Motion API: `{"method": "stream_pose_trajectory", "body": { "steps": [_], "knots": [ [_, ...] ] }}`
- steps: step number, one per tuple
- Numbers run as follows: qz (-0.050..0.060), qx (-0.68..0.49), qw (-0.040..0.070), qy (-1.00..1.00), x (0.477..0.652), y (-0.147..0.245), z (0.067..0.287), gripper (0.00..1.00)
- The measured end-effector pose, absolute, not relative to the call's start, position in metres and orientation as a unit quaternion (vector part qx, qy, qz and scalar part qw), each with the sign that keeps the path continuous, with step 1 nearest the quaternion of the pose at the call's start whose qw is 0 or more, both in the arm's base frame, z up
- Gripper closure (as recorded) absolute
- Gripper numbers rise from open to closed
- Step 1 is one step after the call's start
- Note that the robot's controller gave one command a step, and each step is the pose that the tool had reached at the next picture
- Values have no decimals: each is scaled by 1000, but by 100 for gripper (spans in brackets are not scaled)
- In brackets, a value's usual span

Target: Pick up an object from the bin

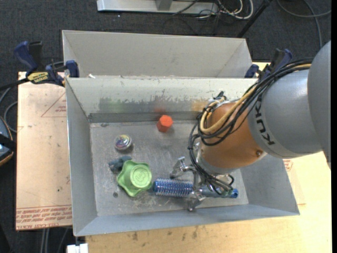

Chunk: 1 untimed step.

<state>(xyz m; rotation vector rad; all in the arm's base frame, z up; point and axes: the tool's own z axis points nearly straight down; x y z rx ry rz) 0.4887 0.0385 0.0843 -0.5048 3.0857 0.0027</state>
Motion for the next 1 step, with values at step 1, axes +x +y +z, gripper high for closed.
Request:
{"method": "stream_pose_trajectory", "body": {
  "steps": [1],
  "knots": [
    [1,-161,1,987,486,37,85,100]
  ]
}}
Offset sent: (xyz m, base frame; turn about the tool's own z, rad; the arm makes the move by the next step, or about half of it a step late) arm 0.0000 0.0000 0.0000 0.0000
